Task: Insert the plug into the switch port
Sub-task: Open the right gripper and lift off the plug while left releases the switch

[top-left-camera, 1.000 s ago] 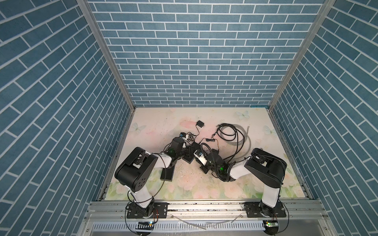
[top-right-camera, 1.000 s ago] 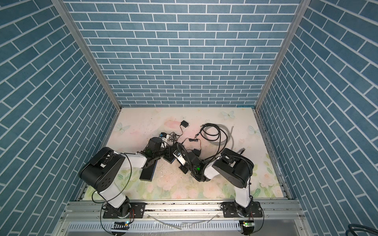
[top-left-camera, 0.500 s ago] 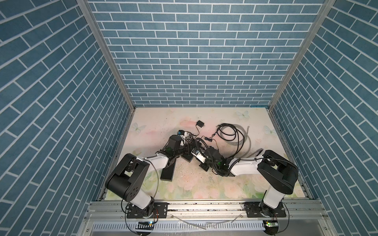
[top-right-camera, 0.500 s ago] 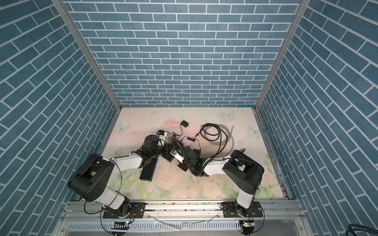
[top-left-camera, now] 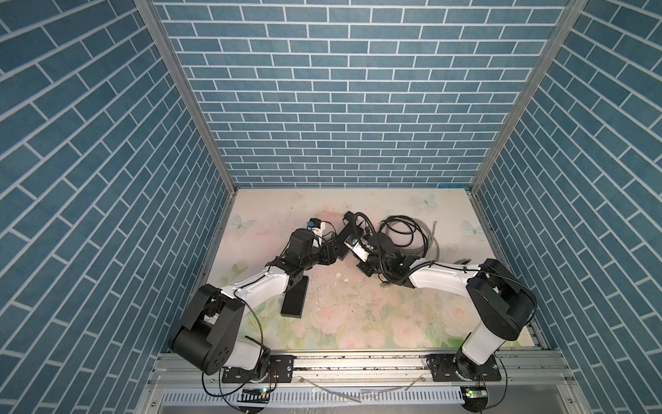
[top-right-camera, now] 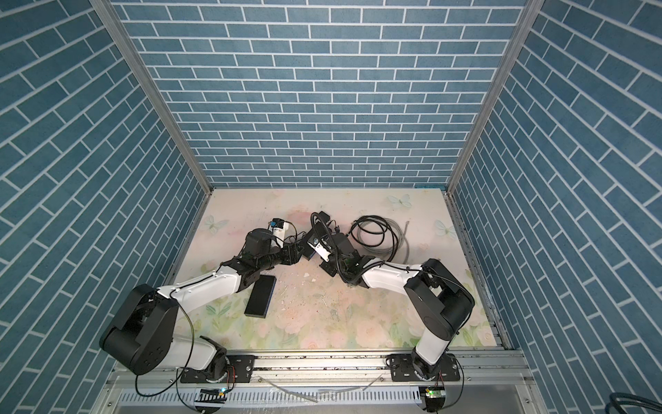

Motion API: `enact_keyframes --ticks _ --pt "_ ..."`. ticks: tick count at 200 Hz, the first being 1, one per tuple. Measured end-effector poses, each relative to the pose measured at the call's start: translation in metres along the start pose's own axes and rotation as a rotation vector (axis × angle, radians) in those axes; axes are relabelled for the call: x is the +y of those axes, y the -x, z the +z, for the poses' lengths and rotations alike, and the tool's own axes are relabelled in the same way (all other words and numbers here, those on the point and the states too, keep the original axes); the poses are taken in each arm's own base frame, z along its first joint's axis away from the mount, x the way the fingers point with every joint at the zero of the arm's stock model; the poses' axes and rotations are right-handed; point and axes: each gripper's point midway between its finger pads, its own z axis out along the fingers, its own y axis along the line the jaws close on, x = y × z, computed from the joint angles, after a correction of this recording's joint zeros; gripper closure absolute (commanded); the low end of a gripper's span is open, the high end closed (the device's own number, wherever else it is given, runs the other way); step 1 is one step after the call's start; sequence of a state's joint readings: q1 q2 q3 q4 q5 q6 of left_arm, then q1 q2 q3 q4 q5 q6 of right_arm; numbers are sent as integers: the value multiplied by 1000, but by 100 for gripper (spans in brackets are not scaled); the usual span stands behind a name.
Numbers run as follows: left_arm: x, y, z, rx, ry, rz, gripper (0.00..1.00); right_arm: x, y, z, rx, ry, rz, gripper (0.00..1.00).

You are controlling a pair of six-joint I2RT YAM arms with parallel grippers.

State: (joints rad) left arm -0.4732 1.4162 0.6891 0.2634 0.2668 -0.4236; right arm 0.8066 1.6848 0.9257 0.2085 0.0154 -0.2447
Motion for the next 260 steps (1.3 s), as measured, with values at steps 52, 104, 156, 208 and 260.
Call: enact_keyframes --ticks 52,104,156,208,260 --pt "5 -3 -4 3 19 6 39 -61 16 -7 -1 -91 43 100" --pt "14 -21 -4 38 40 -4 39 -117 51 -13 -62 -159 85 100" --pt "17 -28 -3 51 43 -8 39 -148 47 2 -60 -174 124 100" --pt "19 -35 3 70 40 -21 40 -152 27 36 22 -132 146 100" --pt "20 -40 3 70 29 -36 39 -135 -19 66 153 -64 171 92"
